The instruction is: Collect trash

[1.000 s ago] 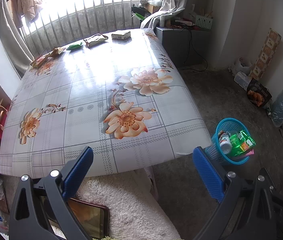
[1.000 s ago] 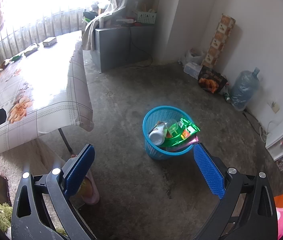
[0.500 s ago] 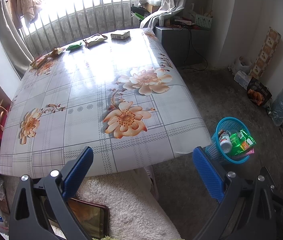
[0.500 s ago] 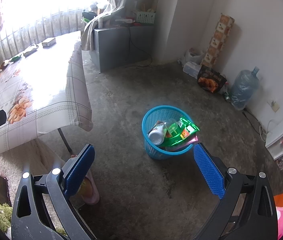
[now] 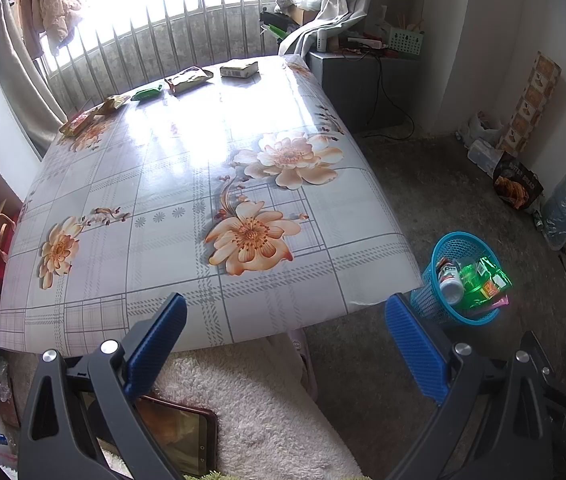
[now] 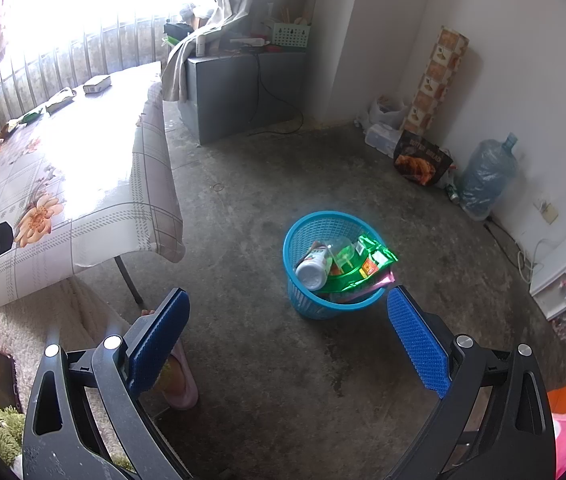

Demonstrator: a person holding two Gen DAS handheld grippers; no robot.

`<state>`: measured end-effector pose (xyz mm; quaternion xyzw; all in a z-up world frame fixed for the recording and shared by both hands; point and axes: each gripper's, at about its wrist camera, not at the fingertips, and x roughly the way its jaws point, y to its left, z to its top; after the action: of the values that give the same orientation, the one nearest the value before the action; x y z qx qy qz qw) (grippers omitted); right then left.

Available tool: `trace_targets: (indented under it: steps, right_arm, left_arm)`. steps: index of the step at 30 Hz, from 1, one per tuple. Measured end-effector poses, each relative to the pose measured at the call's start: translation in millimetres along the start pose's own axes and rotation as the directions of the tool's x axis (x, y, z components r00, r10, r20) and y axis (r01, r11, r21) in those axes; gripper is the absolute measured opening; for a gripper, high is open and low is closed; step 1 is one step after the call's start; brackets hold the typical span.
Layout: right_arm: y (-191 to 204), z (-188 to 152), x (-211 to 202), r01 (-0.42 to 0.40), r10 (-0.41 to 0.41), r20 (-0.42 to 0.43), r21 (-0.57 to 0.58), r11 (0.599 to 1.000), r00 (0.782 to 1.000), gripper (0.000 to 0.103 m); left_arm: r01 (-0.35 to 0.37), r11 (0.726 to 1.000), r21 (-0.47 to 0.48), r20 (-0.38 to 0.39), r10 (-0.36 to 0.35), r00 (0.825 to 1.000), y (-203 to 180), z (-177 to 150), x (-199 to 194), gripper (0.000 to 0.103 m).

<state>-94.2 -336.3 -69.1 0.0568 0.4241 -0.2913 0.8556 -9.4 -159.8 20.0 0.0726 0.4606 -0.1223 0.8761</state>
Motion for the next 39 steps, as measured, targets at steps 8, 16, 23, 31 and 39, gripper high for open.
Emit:
trace_targets:
  steps: [8, 16, 23, 31, 39]
  right_arm:
    - [0.2, 0.1, 0.2, 0.000, 0.000, 0.001, 0.000, 1.000, 1.000, 0.095]
    - [0.2, -0.3, 0.1, 0.000, 0.000, 0.001, -0.001, 1.000, 1.000, 0.095]
    - [-2.0, 0.3, -1.9, 0.001, -0.001, 0.004, 0.000, 1.000, 1.000, 0.095]
    - [-2.4, 1.0, -2.3, 0.001, -0.001, 0.003, 0.001, 1.000, 1.000, 0.095]
    - [-3.0, 1.7, -2.4, 0.001, -0.001, 0.005, -0.001, 1.000, 1.000, 0.095]
  left_arm:
    - [0.000, 1.000, 0.001, -0.001, 0.000, 1.000, 0.1, -0.1, -0.1, 0.097]
    - [0.000, 1.000, 0.002, -0.001, 0.000, 1.000, -0.1, -0.2, -0.2, 0.097]
    - [-0.001, 1.000, 0.000, -0.001, 0.001, 1.000, -0.1, 0.2, -0.3, 0.097]
    - [-0.001, 1.000, 0.005, -0.007, 0.001, 1.000, 1.1, -2.5, 0.3, 0.097]
    - [0.000, 1.000, 0.004, -0.005, 0.000, 1.000, 2.3, -2.1, 0.3, 0.097]
